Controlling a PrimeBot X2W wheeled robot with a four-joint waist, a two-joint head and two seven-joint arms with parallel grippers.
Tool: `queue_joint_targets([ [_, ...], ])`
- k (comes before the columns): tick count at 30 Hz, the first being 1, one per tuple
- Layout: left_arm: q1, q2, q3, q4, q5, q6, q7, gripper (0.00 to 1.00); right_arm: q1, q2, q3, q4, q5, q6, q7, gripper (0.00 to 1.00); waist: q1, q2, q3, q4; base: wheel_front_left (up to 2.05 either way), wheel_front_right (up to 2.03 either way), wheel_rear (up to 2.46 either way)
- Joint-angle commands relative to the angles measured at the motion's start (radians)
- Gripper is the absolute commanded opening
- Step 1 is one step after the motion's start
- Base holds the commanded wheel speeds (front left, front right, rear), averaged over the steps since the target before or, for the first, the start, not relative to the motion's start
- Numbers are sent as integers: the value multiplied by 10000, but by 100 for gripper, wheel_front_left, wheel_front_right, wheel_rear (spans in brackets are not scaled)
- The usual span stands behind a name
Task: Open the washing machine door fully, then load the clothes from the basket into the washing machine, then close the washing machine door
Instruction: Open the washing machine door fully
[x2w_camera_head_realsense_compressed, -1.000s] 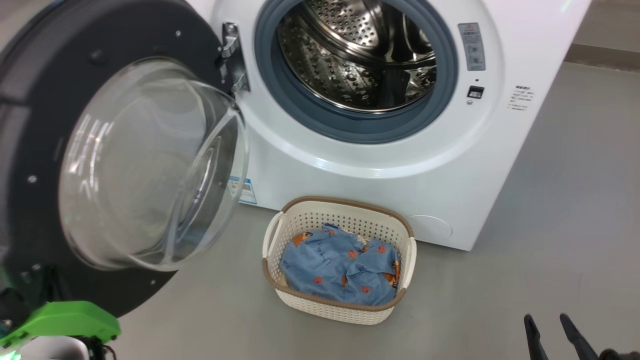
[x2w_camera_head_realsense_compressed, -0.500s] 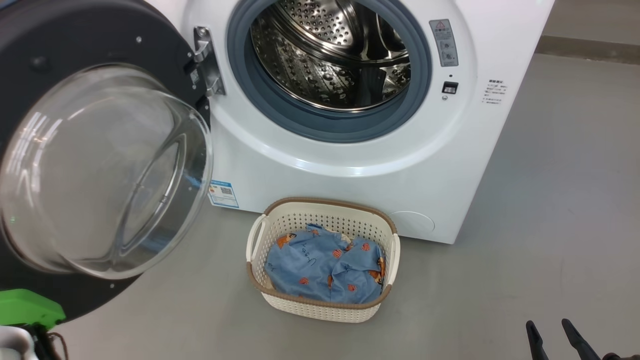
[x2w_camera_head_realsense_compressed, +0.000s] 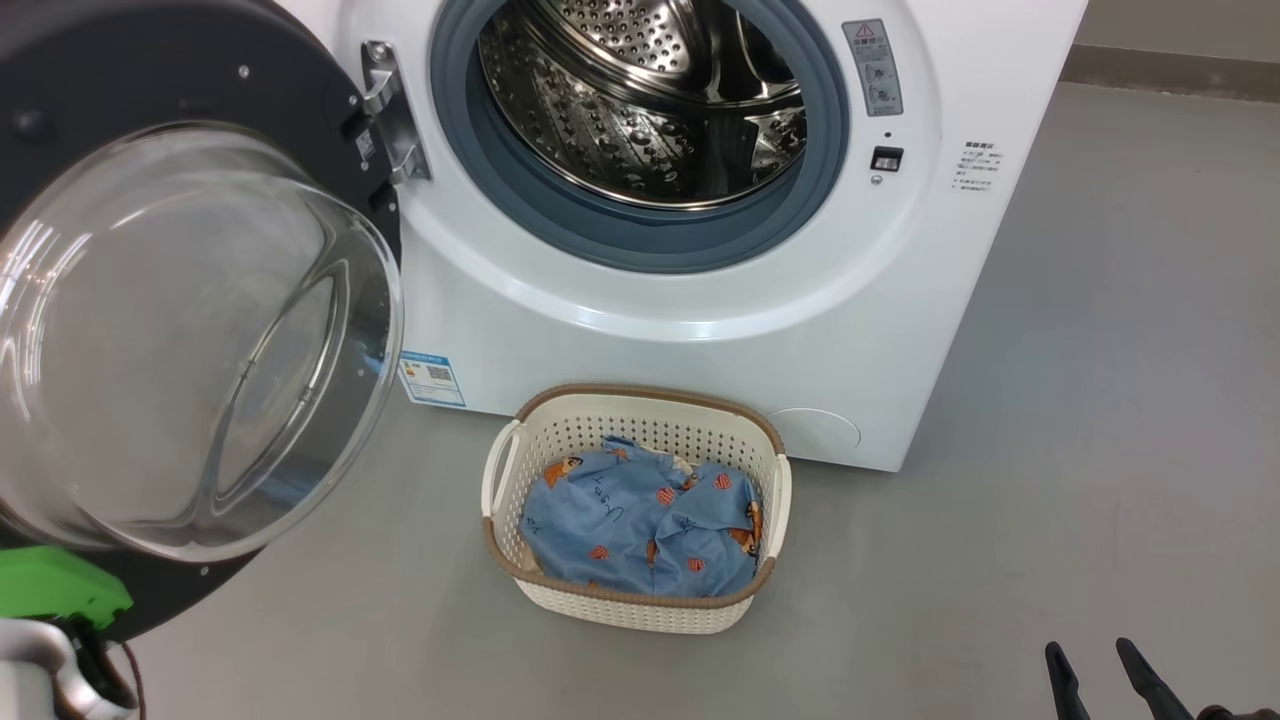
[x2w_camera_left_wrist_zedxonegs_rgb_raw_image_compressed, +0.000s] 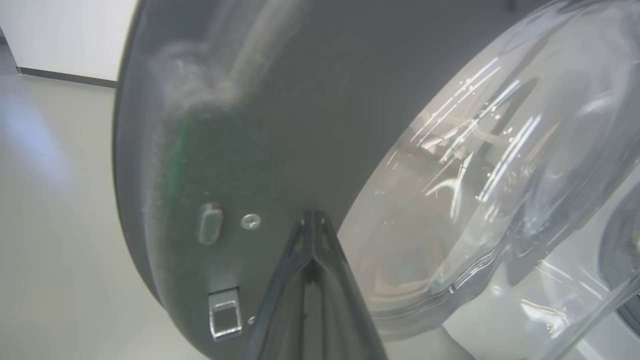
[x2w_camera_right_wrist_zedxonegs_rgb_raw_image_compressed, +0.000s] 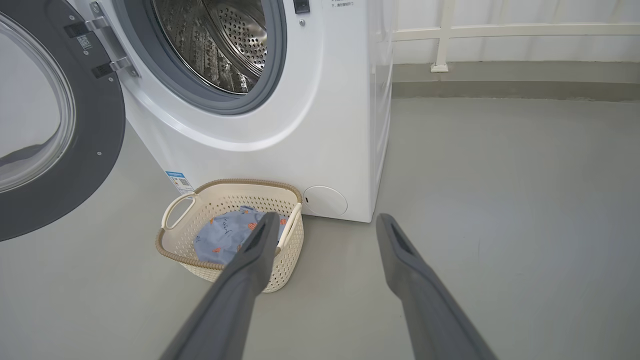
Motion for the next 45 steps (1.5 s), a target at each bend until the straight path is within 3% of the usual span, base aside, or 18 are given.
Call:
queue_joint_targets([
  [1, -553, 336, 347, -141, 303, 66, -81, 0, -409, -201, 287, -164, 29, 16, -120, 100, 0, 0, 11, -12, 0, 0, 0],
  [10, -896, -97, 709, 8, 885, 190, -81, 0, -451, -179, 341, -114, 45, 16, -120, 100, 0, 0, -43, -56, 0, 0, 0],
  [16, -848, -321, 1071, -128, 1107, 3, -81, 0, -407, -113, 288, -124, 32, 16, -120, 100, 0, 0, -124, -8, 0, 0, 0],
  [22, -527, -202, 1496, -477, 1091, -667, -81, 0, -372, -9, 282, -148, 39, 16, -120, 100, 0, 0, -180, 86, 0, 0, 0],
  [29, -150, -81, 1818, -1164, 931, -1934, -81, 0, -397, 123, 259, -122, 32, 16, -120, 100, 0, 0, -233, 148, 0, 0, 0],
  [30, -99, -194, 1785, -1327, 946, -2049, -82, 7, -402, 142, 265, -120, 29, 16, -120, 100, 0, 0, -244, 149, 0, 0, 0],
  [32, 24, -430, 1642, -1783, 1063, -2265, -82, 38, -416, 167, 284, -116, 26, 16, -120, 100, 0, 0, -254, 143, 0, 0, 0],
  [34, 163, -668, 1450, -2341, 1190, -2469, -82, 100, -442, 185, 294, -113, 23, 16, -120, 100, 0, 0, -256, 127, 0, 0, 0],
  [38, 476, -1033, 1013, -3236, 1229, -2792, -82, 100, -461, 209, 327, -100, 22, 16, -120, 100, 0, 0, -282, 64, 0, 0, 0],
  [45, 1062, -1198, -18, -4419, 1103, -2933, -82, 100, -561, 229, 391, -137, 27, 16, -120, 100, 0, 0, -347, -251, 0, 0, 0],
])
